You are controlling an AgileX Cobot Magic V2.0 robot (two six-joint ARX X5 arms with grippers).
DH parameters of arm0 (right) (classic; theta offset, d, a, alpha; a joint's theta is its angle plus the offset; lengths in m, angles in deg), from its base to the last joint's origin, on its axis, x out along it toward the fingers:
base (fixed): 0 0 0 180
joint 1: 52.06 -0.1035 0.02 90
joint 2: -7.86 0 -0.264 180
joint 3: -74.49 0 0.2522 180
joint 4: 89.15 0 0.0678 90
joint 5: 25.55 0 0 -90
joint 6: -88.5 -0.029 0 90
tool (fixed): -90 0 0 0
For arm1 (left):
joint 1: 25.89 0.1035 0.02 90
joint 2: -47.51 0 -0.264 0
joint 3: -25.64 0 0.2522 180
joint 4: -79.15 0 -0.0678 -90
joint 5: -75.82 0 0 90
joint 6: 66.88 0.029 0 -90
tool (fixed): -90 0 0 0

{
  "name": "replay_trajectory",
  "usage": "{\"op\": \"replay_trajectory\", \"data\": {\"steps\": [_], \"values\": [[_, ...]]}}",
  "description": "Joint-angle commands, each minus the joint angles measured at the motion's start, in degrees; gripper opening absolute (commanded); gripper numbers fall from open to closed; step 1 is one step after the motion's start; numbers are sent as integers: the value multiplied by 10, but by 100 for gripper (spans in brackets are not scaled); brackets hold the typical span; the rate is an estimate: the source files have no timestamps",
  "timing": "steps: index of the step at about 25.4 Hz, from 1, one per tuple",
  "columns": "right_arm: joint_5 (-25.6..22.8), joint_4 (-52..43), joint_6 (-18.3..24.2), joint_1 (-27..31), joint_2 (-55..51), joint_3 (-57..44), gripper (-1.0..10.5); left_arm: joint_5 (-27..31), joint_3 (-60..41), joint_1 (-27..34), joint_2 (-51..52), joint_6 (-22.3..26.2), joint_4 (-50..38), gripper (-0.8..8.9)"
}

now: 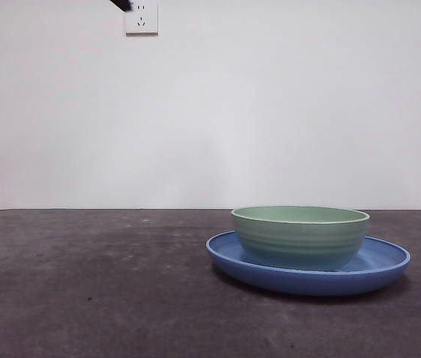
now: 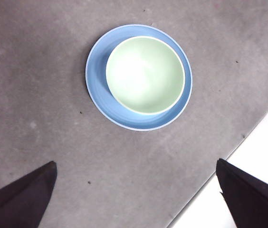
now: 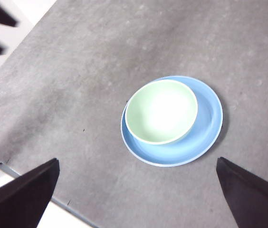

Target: Place the green bowl on the blue plate

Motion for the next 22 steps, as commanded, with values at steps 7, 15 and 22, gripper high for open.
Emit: {"op": "replay_trajectory", "data": {"steps": [7,15,22], "values": [[-20,35,-19,-1,12,12,621,-4,-273,3,281,63,-127,657],[-51,42,-15,-1,29,10,621,-5,-339,2,368,66,-145,657],[-79,35,0,2,80,-23,621,-5,-339,2,391,66,-141,657]]}}
